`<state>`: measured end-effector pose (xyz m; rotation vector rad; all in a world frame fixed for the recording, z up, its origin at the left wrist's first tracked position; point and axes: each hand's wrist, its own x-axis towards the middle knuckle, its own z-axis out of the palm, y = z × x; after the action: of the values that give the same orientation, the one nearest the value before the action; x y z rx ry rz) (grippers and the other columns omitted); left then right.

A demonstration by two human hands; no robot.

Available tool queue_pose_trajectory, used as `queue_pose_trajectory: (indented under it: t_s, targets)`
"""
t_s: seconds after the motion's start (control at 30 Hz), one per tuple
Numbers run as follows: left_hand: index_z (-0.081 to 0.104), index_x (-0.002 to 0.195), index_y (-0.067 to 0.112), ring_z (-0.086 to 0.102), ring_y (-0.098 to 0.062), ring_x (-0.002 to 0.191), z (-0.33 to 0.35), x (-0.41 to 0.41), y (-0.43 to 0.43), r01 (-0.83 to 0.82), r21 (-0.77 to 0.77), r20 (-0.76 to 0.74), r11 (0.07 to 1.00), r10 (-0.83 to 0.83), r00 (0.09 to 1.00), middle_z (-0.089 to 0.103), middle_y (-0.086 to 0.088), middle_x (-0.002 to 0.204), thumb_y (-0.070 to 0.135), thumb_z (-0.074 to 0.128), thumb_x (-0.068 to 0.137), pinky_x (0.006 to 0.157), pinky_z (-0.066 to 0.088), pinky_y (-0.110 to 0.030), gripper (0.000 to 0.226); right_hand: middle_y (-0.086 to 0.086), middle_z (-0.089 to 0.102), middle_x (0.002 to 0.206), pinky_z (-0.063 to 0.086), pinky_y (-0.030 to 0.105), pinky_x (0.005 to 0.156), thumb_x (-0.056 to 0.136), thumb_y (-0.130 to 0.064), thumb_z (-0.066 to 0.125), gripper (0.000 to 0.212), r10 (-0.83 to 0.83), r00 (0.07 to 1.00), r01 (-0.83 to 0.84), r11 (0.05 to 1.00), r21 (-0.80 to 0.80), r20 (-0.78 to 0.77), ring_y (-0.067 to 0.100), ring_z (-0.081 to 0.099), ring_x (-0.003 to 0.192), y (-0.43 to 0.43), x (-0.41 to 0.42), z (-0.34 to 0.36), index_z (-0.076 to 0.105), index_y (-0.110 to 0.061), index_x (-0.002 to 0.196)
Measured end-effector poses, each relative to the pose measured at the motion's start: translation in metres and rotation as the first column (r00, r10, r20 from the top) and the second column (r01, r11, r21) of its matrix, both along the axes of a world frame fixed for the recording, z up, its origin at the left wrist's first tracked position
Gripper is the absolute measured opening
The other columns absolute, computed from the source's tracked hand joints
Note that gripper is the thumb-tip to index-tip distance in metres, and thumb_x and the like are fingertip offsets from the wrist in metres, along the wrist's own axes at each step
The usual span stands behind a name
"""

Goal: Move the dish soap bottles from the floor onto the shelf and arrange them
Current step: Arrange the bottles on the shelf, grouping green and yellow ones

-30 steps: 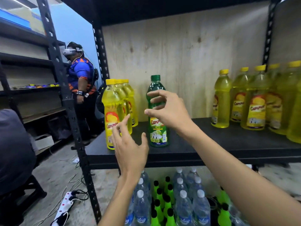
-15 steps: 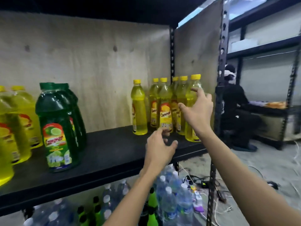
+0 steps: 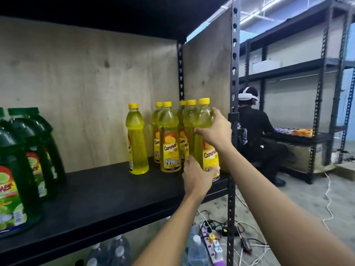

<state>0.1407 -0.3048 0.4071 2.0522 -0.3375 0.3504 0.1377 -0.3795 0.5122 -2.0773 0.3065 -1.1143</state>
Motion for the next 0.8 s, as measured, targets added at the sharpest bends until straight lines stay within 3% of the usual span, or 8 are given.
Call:
queue_pose_trajectory:
  t_s: [0.17,0.3,0.6,0.8]
  targets:
    - [0.037,0.142,0.016,0.047,-0.027,0.131,-0.001,-0.01,0.003,0.006,-0.036,0.025,0.999,-0.005,1.0,0.047,-0.003,0.14,0.038,0.076,0.081,0.106,0.04,-0.042,0.076,0.009,0.066,0.115,0.049,0.04,0.092,0.064,-0.031,0.09,0.079,-0.017,0.993,0.021,0.999,-0.036,0.117,0.029,0.061,0.11,0.02,-0.026,-0.002,0.053,-0.025,0.134]
    - [0.039,0.14,0.02,0.052,-0.023,0.123,-0.003,-0.025,0.041,-0.016,-0.044,0.127,0.999,0.021,0.992,0.052,0.0,0.132,0.041,0.076,0.08,0.101,0.042,-0.04,0.073,0.006,0.065,0.11,0.042,0.028,0.082,0.066,-0.039,0.089,0.077,0.003,0.989,0.013,0.994,-0.107,0.149,0.024,0.061,0.104,0.05,-0.054,0.001,0.054,-0.029,0.134]
    - [0.049,0.132,0.026,0.058,-0.018,0.113,0.004,-0.012,0.191,-0.203,-0.029,0.202,0.979,0.205,0.958,0.063,0.004,0.116,0.044,0.079,0.074,0.094,0.047,-0.038,0.067,0.01,0.062,0.123,0.047,0.035,0.095,0.061,-0.053,0.087,0.098,0.202,0.973,-0.189,0.975,-0.117,0.113,0.029,0.059,0.116,0.174,-0.03,0.016,0.044,-0.027,0.146]
    - [0.046,0.131,0.019,0.061,-0.023,0.116,0.015,0.04,0.257,-0.253,-0.068,0.162,0.965,0.26,0.952,0.065,-0.001,0.121,0.03,0.085,0.073,0.099,0.048,-0.044,0.071,0.011,0.061,0.119,0.051,0.036,0.086,0.057,-0.055,0.086,0.097,0.266,0.959,-0.251,0.958,-0.139,0.103,0.033,0.062,0.109,0.247,0.031,0.022,0.048,-0.031,0.142]
